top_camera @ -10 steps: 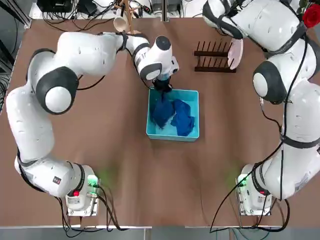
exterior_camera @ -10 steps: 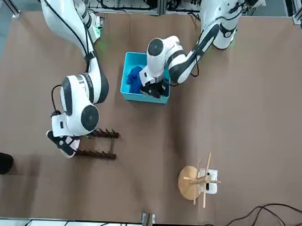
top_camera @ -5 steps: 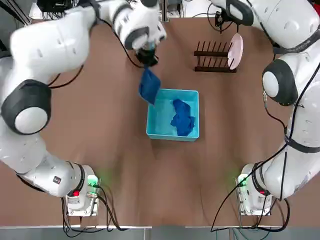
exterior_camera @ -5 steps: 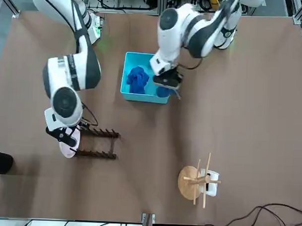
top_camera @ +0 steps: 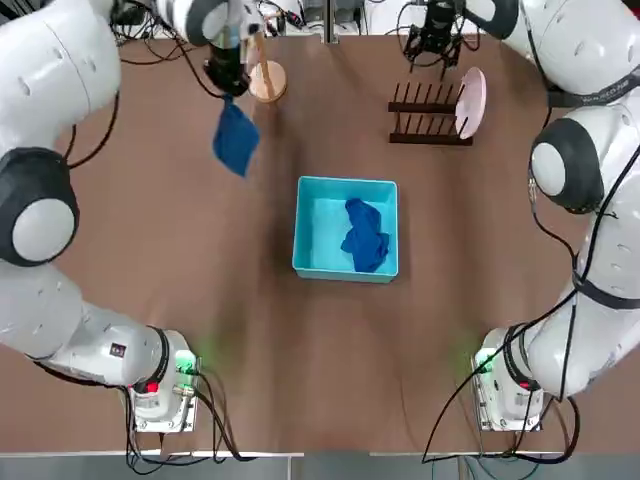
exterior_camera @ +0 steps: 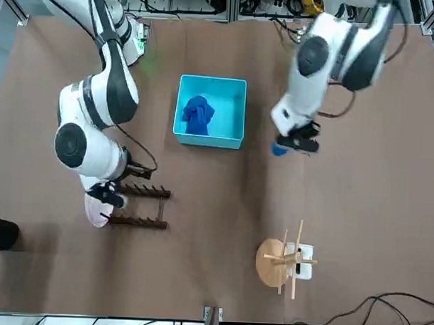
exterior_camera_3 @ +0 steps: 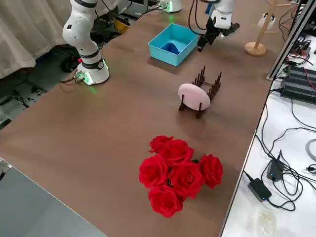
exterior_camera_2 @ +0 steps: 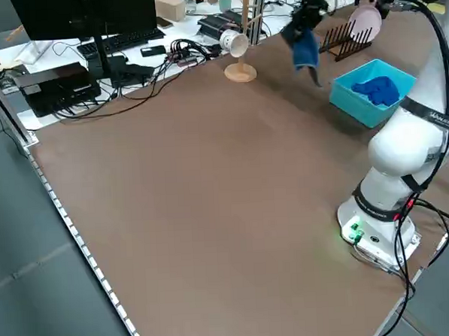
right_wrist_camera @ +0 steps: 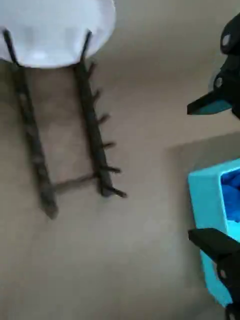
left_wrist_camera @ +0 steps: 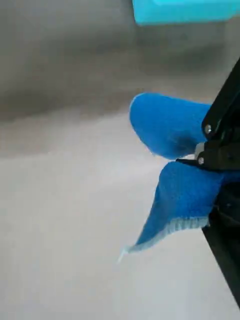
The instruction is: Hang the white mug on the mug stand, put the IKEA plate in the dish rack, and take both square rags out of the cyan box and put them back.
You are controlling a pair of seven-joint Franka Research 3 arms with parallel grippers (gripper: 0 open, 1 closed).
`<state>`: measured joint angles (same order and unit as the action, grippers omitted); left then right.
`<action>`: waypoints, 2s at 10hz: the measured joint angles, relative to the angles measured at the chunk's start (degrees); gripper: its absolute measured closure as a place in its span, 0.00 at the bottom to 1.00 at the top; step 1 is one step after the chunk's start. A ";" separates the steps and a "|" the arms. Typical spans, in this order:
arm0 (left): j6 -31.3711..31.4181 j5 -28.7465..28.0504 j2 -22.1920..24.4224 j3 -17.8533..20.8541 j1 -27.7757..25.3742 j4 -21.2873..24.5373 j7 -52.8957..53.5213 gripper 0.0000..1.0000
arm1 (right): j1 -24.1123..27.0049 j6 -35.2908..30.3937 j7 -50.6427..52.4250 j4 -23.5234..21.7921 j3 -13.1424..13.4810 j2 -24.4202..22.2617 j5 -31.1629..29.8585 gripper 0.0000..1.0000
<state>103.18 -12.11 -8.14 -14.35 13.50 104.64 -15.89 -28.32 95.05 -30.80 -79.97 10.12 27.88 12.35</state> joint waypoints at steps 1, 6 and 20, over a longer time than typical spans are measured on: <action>0.59 0.14 -0.53 3.48 -0.08 1.76 3.07 0.96 | -2.44 0.84 -0.75 -3.17 -0.09 -1.19 0.42 0.00; 12.36 0.10 -12.75 20.26 -0.34 5.67 10.39 0.96 | -16.14 20.14 -7.36 -30.69 -0.31 -13.85 0.77 0.00; 32.31 -10.49 -18.52 22.66 -12.32 10.39 21.79 0.96 | -32.83 41.54 -19.04 -46.64 -0.27 -10.12 0.79 0.46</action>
<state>135.49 -22.59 -26.66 8.30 1.18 115.03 5.90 -61.15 136.59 -49.84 -126.61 9.85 17.76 13.14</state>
